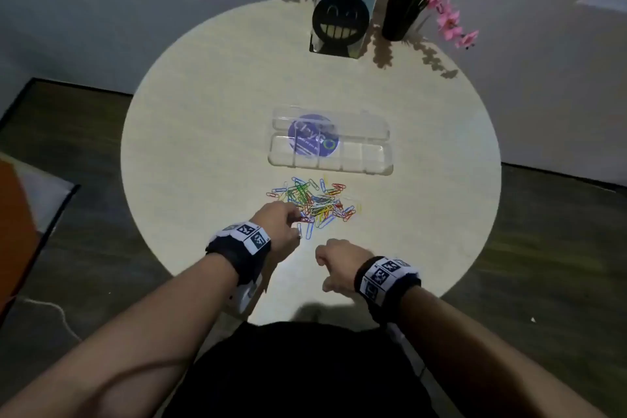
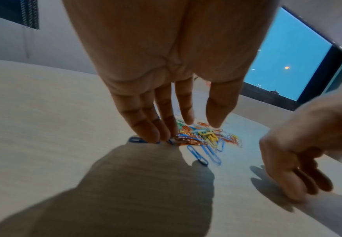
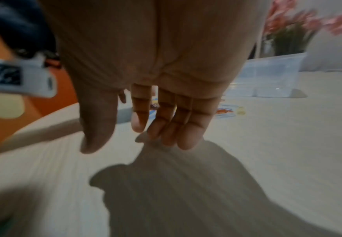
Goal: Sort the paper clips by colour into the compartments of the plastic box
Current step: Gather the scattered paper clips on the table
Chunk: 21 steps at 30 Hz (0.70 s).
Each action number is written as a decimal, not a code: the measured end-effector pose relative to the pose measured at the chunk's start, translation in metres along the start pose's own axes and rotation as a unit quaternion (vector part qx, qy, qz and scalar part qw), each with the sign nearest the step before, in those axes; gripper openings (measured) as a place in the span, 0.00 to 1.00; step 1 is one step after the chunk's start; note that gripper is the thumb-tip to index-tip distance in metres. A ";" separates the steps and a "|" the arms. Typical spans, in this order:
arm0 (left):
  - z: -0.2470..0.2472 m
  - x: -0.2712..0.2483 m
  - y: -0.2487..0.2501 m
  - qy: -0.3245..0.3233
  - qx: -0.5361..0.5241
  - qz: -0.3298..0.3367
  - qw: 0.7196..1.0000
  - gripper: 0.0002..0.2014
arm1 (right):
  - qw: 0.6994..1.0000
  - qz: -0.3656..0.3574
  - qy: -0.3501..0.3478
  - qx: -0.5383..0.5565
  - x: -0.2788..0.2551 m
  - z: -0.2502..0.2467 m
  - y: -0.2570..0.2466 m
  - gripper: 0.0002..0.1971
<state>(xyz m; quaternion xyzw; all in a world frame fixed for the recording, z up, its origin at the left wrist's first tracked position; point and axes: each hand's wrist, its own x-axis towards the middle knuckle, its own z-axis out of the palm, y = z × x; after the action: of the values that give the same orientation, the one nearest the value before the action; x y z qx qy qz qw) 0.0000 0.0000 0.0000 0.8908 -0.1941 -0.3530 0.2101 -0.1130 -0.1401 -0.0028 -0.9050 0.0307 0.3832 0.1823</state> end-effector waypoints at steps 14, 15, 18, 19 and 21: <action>0.015 0.004 -0.002 0.019 -0.003 0.011 1.000 0.11 | 0.994 0.021 0.067 -0.079 0.016 0.003 -0.006 0.27; 0.015 0.005 -0.003 0.023 -0.011 0.009 1.000 0.11 | 0.993 0.050 0.087 -0.056 0.022 -0.004 -0.002 0.27; 0.015 0.004 -0.008 0.034 -0.043 -0.008 0.998 0.15 | 0.984 0.111 0.140 0.000 0.037 -0.021 0.008 0.23; 0.014 0.004 -0.009 0.034 -0.049 -0.010 0.998 0.16 | 0.981 0.119 0.154 0.016 0.040 -0.024 0.010 0.22; 0.011 0.005 -0.012 0.040 -0.044 -0.004 0.998 0.16 | 0.973 0.125 0.184 0.060 0.042 -0.028 0.014 0.21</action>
<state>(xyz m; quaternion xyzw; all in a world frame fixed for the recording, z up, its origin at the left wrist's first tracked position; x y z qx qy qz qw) -0.0020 0.0046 -0.0167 0.8947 -0.1668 -0.3263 0.2552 -0.0665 -0.1598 -0.0188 -0.9364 0.1995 0.2273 0.1779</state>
